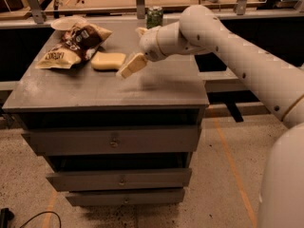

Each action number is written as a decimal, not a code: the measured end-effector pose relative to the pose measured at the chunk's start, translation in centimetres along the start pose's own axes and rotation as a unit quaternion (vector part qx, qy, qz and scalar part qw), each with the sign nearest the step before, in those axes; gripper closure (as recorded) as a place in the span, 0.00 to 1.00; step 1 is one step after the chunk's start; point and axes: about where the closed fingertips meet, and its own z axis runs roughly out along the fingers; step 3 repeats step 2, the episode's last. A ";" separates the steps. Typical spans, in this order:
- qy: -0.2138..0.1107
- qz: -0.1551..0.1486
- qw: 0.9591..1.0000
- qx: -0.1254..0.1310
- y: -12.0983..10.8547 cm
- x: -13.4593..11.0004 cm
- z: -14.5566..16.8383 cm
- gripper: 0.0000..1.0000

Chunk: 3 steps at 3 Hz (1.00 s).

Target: Move sponge near brown chip bag

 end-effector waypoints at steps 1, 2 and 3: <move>-0.016 0.009 0.999 0.040 -0.7 1.0 -8.2 0.00; -0.042 0.041 0.994 0.091 -1.9 2.9 -15.5 0.00; -0.042 0.041 0.994 0.091 -1.9 2.9 -15.5 0.00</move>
Offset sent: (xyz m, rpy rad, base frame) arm -0.0581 -0.2502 0.0719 0.2278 -0.0690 -0.3102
